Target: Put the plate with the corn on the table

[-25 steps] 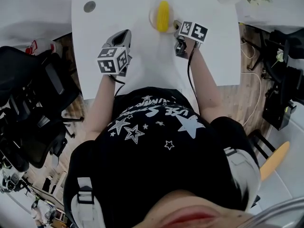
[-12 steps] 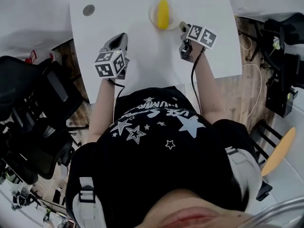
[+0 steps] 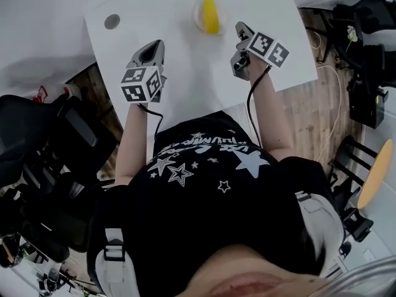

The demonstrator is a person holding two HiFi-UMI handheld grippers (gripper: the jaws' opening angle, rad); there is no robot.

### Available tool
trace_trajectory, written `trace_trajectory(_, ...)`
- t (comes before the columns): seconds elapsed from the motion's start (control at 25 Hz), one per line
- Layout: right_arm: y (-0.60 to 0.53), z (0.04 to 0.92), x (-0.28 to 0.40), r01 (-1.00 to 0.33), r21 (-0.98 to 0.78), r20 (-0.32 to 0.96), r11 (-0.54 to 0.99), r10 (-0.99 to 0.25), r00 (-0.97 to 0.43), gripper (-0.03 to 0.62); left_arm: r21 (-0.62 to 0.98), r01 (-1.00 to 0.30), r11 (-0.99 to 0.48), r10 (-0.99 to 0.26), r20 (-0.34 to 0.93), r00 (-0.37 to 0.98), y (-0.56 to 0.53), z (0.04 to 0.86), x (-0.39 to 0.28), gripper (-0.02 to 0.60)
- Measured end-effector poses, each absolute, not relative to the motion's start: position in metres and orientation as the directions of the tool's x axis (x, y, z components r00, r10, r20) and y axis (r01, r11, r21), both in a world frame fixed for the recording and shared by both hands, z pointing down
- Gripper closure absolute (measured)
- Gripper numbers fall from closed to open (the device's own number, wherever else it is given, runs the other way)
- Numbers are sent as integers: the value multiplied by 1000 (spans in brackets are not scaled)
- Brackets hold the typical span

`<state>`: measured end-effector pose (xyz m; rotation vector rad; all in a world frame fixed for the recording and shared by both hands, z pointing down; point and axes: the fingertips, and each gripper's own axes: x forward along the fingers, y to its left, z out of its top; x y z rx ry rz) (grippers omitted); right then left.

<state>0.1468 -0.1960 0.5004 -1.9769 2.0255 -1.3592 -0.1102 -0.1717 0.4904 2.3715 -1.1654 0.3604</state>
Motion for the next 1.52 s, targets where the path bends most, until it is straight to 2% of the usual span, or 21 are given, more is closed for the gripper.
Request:
trace_trajectory(0.32, -149, 483, 118, -870, -491, 517, -40, -817, -254, 588, 303, -775, -555, -649, 426, 631, -131, 498, -98, 575)
trace_trajectory(0.88, 27, 457, 115, -851, -525, 459, -4, -843, -279, 588, 257, -705, -661, -603, 378, 703, 11, 457, -68, 575)
trace_trajectory(1.52, 143, 444, 72, -853, -512, 445, 100, -819, -363, 588, 216, -735, -643, -621, 415, 665, 148, 443, -105, 575)
